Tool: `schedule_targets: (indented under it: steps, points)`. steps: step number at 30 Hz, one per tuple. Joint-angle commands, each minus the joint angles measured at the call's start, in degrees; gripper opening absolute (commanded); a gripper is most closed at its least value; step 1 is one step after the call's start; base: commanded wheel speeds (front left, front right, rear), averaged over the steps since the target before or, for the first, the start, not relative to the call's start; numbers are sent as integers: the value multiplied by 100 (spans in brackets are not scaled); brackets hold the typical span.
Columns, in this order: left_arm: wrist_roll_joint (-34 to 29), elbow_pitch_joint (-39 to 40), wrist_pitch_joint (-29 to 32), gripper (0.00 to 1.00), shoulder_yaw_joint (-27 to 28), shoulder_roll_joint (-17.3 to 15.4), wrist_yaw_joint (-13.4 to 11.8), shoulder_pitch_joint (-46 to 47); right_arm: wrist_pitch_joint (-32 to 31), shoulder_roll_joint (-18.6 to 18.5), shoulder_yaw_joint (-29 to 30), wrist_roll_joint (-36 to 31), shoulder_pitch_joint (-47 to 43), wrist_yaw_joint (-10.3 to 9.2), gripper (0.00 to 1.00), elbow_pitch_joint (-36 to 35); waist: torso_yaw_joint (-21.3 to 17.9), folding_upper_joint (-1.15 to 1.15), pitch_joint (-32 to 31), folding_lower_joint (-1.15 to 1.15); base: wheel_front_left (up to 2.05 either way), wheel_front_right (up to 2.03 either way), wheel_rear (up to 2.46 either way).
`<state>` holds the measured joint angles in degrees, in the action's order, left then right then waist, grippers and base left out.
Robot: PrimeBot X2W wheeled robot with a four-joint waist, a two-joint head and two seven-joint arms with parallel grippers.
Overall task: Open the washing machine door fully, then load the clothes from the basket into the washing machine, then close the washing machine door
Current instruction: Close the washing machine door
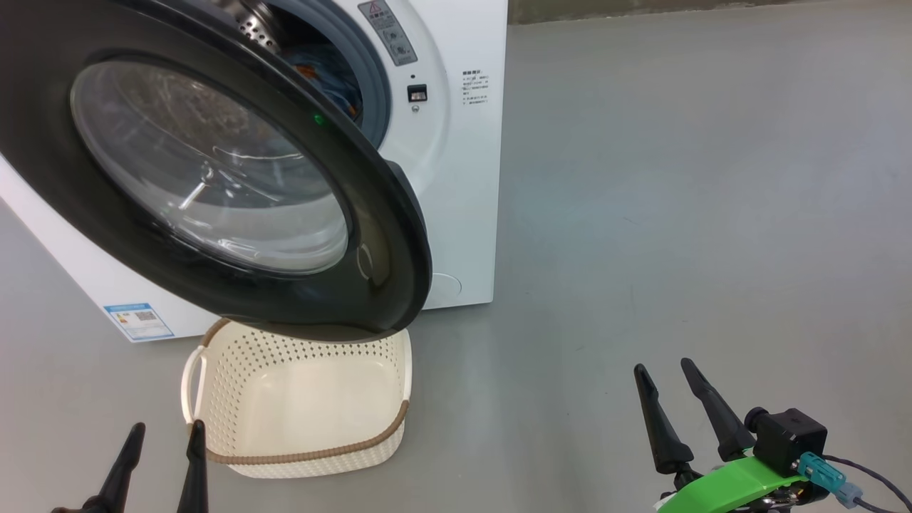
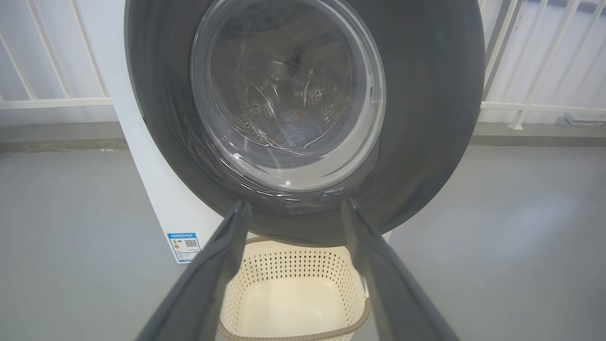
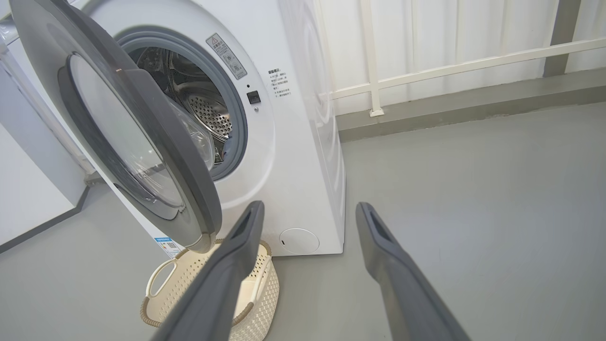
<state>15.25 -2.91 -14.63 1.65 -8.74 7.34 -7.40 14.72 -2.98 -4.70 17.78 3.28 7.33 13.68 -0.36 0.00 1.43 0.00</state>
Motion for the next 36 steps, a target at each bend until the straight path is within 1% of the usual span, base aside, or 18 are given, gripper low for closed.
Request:
schedule_targets:
  steps: [1, 9, 10, 11, 12, 13, 17, 20, 25, 28, 32, 36]
  points:
    - [-29, 103, -37, 100, 194, -88, 14, 105, 28, 11, -116, -53, 3, 16, 100, -134, 5, 0, 1, 0, 0, 0, 0]
    - [11, 116, -37, 100, 168, -74, 14, 96, 28, 11, -131, -63, -6, 16, 100, -132, 16, 0, 8, 0, 0, 0, 0]
    - [13, 119, -37, 100, 170, -73, 14, 94, 28, 11, -135, -64, -7, 16, 79, -128, 15, 0, 9, 0, 0, 0, 0]
    - [13, 119, -37, 100, 170, -73, 14, 94, 28, 11, -135, -64, -7, 16, 79, -128, 15, 0, 9, 0, 0, 0, 0]
    - [15, 120, -37, 100, 174, -72, 14, 92, 28, 11, -140, -65, -7, 16, 38, -124, 12, 0, 11, 0, 0, 0, 0]
    - [16, 121, -37, 100, 180, -71, 14, 89, 28, 11, -146, -62, -2, 16, 0, -131, 7, 0, 14, 0, 0, 0, 0]
    - [25, 130, -37, 100, 178, -70, 14, 81, 28, 11, -130, 9, 39, 16, 0, -319, -6, 0, 18, 0, 0, 0, 0]
    - [36, 133, -37, 100, 162, -72, 14, 95, 28, 11, -74, 87, 74, 16, 0, -658, -7, 0, 30, 0, 0, 0, 0]
    - [67, 138, -37, 100, 148, -73, 14, 121, 28, 11, -51, 508, 168, 16, 0, -1621, -10, 0, 63, 0, 0, 0, 0]
    - [86, 130, -37, 100, 122, -74, 14, 142, 28, 11, -144, 483, 303, 16, 0, -2266, -1, 0, 83, 0, 0, 0, 0]
    - [119, 121, -37, 100, 72, -78, 14, 200, 28, 11, -410, 339, 481, 16, 0, -2961, 50, 0, 120, 0, 0, 0, 0]
    - [139, 102, -37, 100, 39, -59, 14, 258, 28, 11, -1074, 199, 679, 16, 0, -3365, 134, 0, 164, 0, 0, 0, 0]
